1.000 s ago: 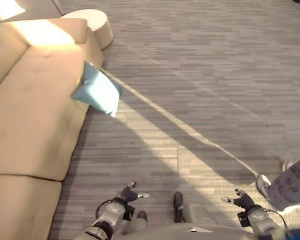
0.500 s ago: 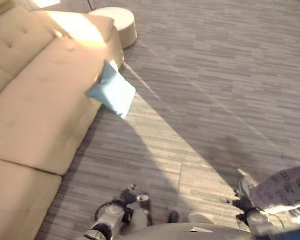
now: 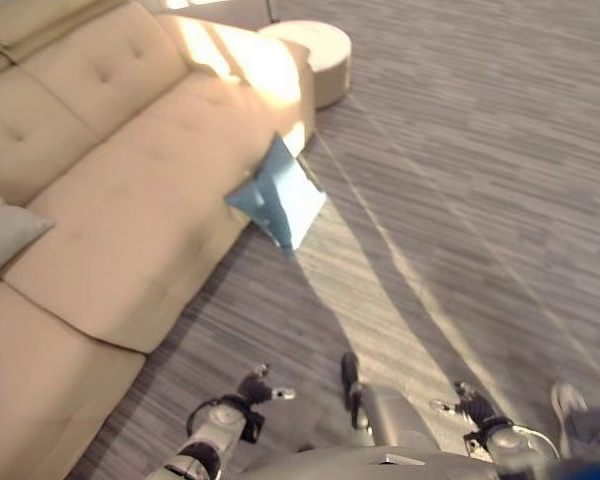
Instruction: Pick up all the scattered cushions and arrange them neatly on the sofa.
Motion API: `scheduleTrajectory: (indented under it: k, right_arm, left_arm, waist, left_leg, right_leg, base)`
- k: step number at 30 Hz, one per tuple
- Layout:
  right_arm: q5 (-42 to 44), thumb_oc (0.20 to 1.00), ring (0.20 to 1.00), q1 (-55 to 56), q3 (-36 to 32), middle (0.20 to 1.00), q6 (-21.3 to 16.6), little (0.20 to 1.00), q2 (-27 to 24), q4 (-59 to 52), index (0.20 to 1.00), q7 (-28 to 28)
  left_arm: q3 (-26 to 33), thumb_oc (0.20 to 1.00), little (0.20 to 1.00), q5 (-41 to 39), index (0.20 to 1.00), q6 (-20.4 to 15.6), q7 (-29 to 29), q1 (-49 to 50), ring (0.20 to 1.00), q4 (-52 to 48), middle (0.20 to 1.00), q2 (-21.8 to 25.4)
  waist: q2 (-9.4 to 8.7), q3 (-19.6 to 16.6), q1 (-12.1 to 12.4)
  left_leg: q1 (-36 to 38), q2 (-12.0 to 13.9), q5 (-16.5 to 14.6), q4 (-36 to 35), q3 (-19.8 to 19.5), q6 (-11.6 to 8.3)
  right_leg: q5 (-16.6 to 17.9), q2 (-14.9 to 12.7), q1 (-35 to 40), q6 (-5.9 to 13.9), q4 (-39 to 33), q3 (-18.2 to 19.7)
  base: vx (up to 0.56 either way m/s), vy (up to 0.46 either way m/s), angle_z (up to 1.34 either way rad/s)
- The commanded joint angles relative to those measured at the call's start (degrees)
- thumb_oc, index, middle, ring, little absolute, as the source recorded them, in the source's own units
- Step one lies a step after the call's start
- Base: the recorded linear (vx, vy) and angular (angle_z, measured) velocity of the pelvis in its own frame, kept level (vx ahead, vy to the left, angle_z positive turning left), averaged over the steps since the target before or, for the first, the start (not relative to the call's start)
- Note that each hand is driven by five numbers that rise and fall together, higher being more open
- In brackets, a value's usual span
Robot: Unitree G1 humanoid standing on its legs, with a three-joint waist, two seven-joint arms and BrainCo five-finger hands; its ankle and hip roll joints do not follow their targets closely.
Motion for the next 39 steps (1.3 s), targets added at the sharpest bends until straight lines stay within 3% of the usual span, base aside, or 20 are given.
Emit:
scheduleTrajectory:
  k: [1,2,4,5,7,9,12,14,15,16,18,21,23,26,32,34,35,36,37,39]
  right_arm:
    - [1.8,1.000,1.000,-0.3,0.0,1.000,-1.6,1.000,-2.6,-1.5,1.000,-0.3]
    - [2.3,1.000,1.000,-0.5,0.0,1.000,-1.1,1.000,-2.8,-0.7,1.000,-0.6]
    - [2.7,1.000,1.000,-0.4,-0.1,1.000,-1.0,1.000,-2.9,-0.2,1.000,-0.6]
    - [2.9,1.000,1.000,-0.3,-0.1,1.000,-0.8,1.000,-2.9,0.2,1.000,-0.5]
    - [2.9,1.000,1.000,-0.1,0.0,1.000,-1.1,1.000,-3.0,0.3,1.000,-0.7]
    - [2.1,1.000,1.000,-0.1,-0.1,1.000,-0.9,1.000,-3.0,-0.2,1.000,-0.7]
    - [1.8,1.000,1.000,-0.1,-0.1,1.000,-1.0,1.000,-2.7,-0.2,1.000,-0.4]
    - [0.5,1.000,1.000,-0.4,0.5,1.000,-1.1,1.000,-2.1,-0.6,1.000,-0.1]
    - [0.5,1.000,1.000,-0.4,0.5,1.000,-1.1,1.000,-2.1,-0.6,1.000,-0.1]
    - [0.4,1.000,1.000,-1.0,0.8,1.000,-1.0,1.000,-1.7,-1.0,1.000,0.1]
    - [-0.1,1.000,1.000,-1.6,1.2,1.000,-0.9,1.000,-1.4,-1.5,1.000,-0.1]
    - [-0.1,1.000,1.000,-2.4,1.4,1.000,-0.9,1.000,-1.3,-1.8,1.000,-0.3]
    - [0.1,1.000,1.000,-2.8,1.4,1.000,-0.8,1.000,-1.6,-2.3,1.000,-0.3]
    - [-0.1,1.000,1.000,-3.4,1.7,1.000,-0.8,1.000,-2.2,-3.0,1.000,-0.4]
    - [-1.2,1.000,1.000,-2.0,2.0,1.000,-0.8,1.000,-2.6,-3.2,1.000,0.4]
    - [-1.2,1.000,1.000,-1.7,2.0,1.000,-0.9,1.000,-2.9,-2.6,1.000,0.4]
    - [-0.9,1.000,1.000,-1.5,1.7,1.000,-1.1,1.000,-3.1,-1.6,1.000,0.5]
    - [-0.9,1.000,1.000,-1.5,1.7,1.000,-1.1,1.000,-3.1,-1.5,1.000,0.5]
    - [0.5,1.000,1.000,-1.3,1.5,1.000,-1.5,1.000,-3.8,-1.2,1.000,-0.1]
    - [1.6,1.000,1.000,-1.2,1.7,1.000,-1.5,1.000,-3.8,-0.8,1.000,-0.2]
  left_arm:
    - [1.1,1.000,1.000,0.7,1.000,-1.6,-0.5,-1.3,1.000,-3.0,1.000,1.3]
    - [0.8,1.000,1.000,0.8,1.000,-1.3,0.1,-1.7,1.000,-2.6,1.000,1.6]
    - [0.8,1.000,1.000,0.3,1.000,-1.3,0.1,-2.0,1.000,-2.5,1.000,1.4]
    - [0.8,1.000,1.000,0.2,1.000,-1.3,0.0,-2.0,1.000,-2.5,1.000,1.1]
    - [0.0,1.000,1.000,0.3,1.000,-1.5,-0.2,-1.5,1.000,-4.1,1.000,1.1]
    - [0.0,1.000,1.000,0.0,1.000,-1.5,-0.3,-0.7,1.000,-5.5,1.000,1.2]
    - [0.0,1.000,1.000,-0.5,1.000,-1.7,-0.4,-0.7,1.000,-4.9,1.000,0.9]
    - [-0.2,1.000,1.000,0.0,1.000,-1.4,-0.7,-0.4,1.000,-5.9,1.000,0.9]
    - [-0.2,1.000,1.000,0.0,1.000,-1.4,-0.7,-0.4,1.000,-5.9,1.000,0.9]
    - [-0.5,1.000,1.000,-0.2,1.000,-1.2,-0.8,-0.4,1.000,-6.7,1.000,1.2]
    - [0.0,1.000,1.000,-0.5,1.000,-1.2,-0.4,-0.5,1.000,-7.2,1.000,1.6]
    - [0.7,1.000,1.000,-1.7,1.000,-1.2,-0.1,-0.2,1.000,-7.6,1.000,2.0]
    - [0.9,1.000,1.000,-1.8,1.000,-1.4,0.0,-0.2,1.000,-7.0,1.000,2.1]
    - [1.9,1.000,1.000,-1.7,1.000,-2.0,0.5,-0.8,1.000,-5.2,1.000,1.9]
    - [1.9,1.000,1.000,-1.1,1.000,-2.7,0.4,-1.0,1.000,-4.0,1.000,1.7]
    - [2.0,1.000,1.000,-1.0,1.000,-2.7,0.5,-0.9,1.000,-3.3,1.000,1.5]
    - [1.2,1.000,1.000,-1.2,1.000,-2.6,0.4,-0.8,1.000,-2.9,1.000,1.0]
    - [1.2,1.000,1.000,-1.2,1.000,-2.6,0.4,-0.8,1.000,-2.9,1.000,1.0]
    - [-0.4,1.000,1.000,-1.8,1.000,-2.5,-0.1,-1.4,1.000,-4.2,1.000,0.6]
    - [-1.1,1.000,1.000,-1.8,1.000,-2.4,-0.1,-2.0,1.000,-4.8,1.000,0.6]
  waist:
    - [-2.26,1.7,-0.1]
    - [-3.78,2.5,0.7]
    - [-3.73,2.6,1.3]
    - [-3.70,2.4,1.9]
    - [-3.47,1.7,2.8]
    - [-2.21,0.8,4.5]
    - [-2.57,0.0,4.2]
    - [-3.63,-0.8,4.6]
    - [-3.56,-0.9,4.6]
    - [-3.89,-0.6,4.4]
    - [-3.60,0.1,5.1]
    - [-3.31,0.3,5.6]
    - [-3.12,0.5,4.8]
    - [-3.26,1.7,3.1]
    - [-3.21,2.4,1.0]
    - [-3.10,2.1,0.9]
    - [-2.91,2.2,0.7]
    - [-2.86,2.1,0.6]
    - [-3.63,3.1,0.5]
    - [-4.57,3.6,0.6]
  left_leg:
    - [-7.7,3.3,14.9,13.4,4.6,-2.26]
    - [-13.4,4.1,13.5,19.9,7.2,-1.14]
    - [-15.8,4.9,11.4,18.7,8.6,-0.45]
    - [-17.0,4.9,9.4,14.5,9.7,0.30]
    - [-18.5,4.7,9.8,3.7,10.4,0.67]
    - [-18.5,4.8,14.8,-11.3,9.2,-0.52]
    - [-18.7,4.4,14.7,-9.5,9.4,-0.15]
    - [-16.6,3.3,12.4,-9.5,10.8,1.20]
    - [-16.8,3.4,12.5,-9.6,10.8,1.17]
    - [-14.9,2.9,11.3,-9.8,10.6,2.24]
    - [-13.0,3.3,9.7,-9.9,10.9,3.04]
    - [-11.1,3.7,8.1,-9.9,10.1,3.13]
    - [-8.8,3.2,7.0,-10.5,8.8,3.18]
    - [-4.0,1.7,3.9,-10.9,6.0,2.66]
    - [2.5,1.7,0.3,-11.6,0.3,1.17]
    - [3.5,2.5,0.2,-11.2,-0.6,0.64]
    - [1.9,4.4,3.1,-7.3,-1.1,-1.28]
    - [1.8,4.5,3.0,-7.1,-1.3,-1.31]
    - [-6.4,6.1,8.0,5.2,0.5,-2.04]
    - [-10.5,8.4,8.9,8.9,4.9,-1.25]
  right_leg:
    - [-3.0,-0.3,9.8,2.87,-4.4,3.8]
    - [-4.2,-1.4,12.3,2.00,-4.5,4.1]
    - [-5.1,-1.2,14.2,2.04,-5.2,4.1]
    - [-6.0,-1.1,15.8,2.35,-6.0,4.2]
    - [-7.5,-1.2,17.7,3.22,-6.9,4.2]
    - [-9.6,0.2,21.1,3.79,-7.8,4.8]
    - [-10.4,-0.4,21.6,4.41,-6.6,4.8]
    - [-9.0,-3.2,19.5,7.27,0.4,3.9]
    - [-8.8,-3.1,19.3,7.24,0.4,3.9]
    - [-5.3,-4.1,15.6,8.46,7.1,4.6]
    - [-2.8,-6.6,11.7,9.52,11.7,2.0]
    - [-2.4,-9.0,9.2,8.22,9.2,-1.7]
    - [-3.4,-8.3,7.8,7.92,6.1,-1.0]
    - [0.3,-8.5,2.7,9.73,-6.3,1.0]
    - [2.8,-7.4,1.3,10.74,-8.1,6.9]
    - [2.9,-7.2,1.6,10.38,-6.9,6.8]
    - [2.4,-6.6,2.3,9.36,-4.3,6.8]
    - [2.4,-6.6,2.3,9.33,-4.3,6.7]
    - [1.1,-7.1,4.0,7.42,-3.9,5.0]
    - [-0.8,-7.3,6.7,5.88,-4.6,2.9]
  base:
    - [0.32,-0.199,0.25]
    - [0.45,-0.211,0.04]
    - [0.32,-0.052,-0.22]
    - [0.32,0.038,-0.23]
    - [0.45,0.094,-0.11]
    - [0.56,0.177,-0.20]
    - [0.31,0.128,-0.34]
    - [0.29,0.170,-0.70]
    - [0.30,0.178,-0.72]
    - [0.18,0.099,-0.51]
    - [0.23,0.048,-0.47]
    - [0.22,-0.032,-0.16]
    - [0.32,-0.027,0.25]
    - [0.41,-0.100,0.23]
    - [0.32,-0.137,0.54]
    - [0.29,-0.250,0.93]
    - [0.24,-0.275,0.81]
    - [0.15,-0.330,0.68]
    - [0.06,-0.238,0.40]
    - [0.10,-0.244,0.92]
